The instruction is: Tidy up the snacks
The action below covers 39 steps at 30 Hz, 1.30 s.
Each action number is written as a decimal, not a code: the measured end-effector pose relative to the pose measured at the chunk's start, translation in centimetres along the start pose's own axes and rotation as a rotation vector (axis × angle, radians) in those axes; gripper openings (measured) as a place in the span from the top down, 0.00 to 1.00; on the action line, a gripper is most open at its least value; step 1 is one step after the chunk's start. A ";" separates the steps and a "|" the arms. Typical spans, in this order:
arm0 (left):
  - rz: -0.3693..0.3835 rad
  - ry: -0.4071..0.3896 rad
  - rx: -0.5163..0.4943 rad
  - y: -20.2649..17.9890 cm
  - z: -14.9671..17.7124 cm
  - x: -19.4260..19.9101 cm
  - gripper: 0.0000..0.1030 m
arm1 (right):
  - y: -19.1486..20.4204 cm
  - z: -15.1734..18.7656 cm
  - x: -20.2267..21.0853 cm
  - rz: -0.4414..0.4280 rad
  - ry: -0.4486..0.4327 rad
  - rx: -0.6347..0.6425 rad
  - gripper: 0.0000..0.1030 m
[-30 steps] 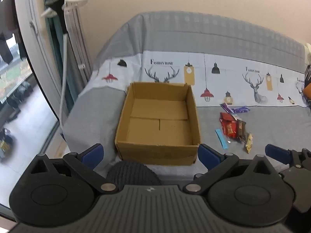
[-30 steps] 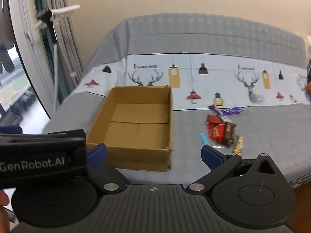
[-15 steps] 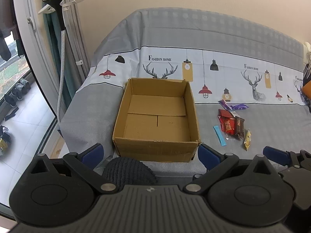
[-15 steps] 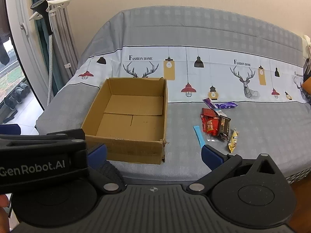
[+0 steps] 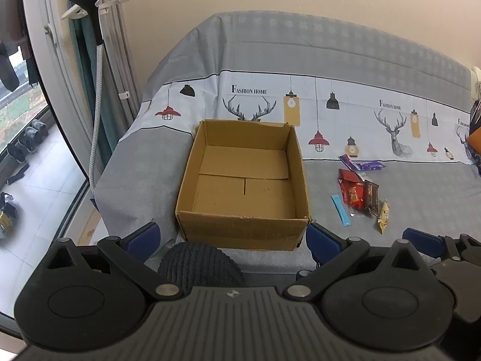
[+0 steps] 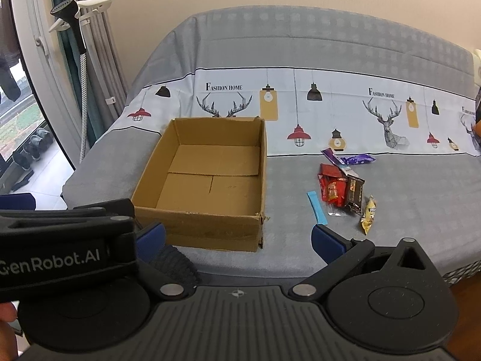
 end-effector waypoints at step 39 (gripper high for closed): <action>0.004 0.034 -0.008 -0.6 0.4 -2.1 0.00 | 0.3 0.4 -1.5 0.001 0.038 -0.002 0.01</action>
Point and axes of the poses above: each gripper's, at about its wrist camera, not at the fingertips, and x roughly against the way its jaws point, y to its left, z to its underside, the point moved 6 cm from there along -x, roughly the way its jaws point, and after that the axes turned 12 degrees about z, right-handed, at the moved point
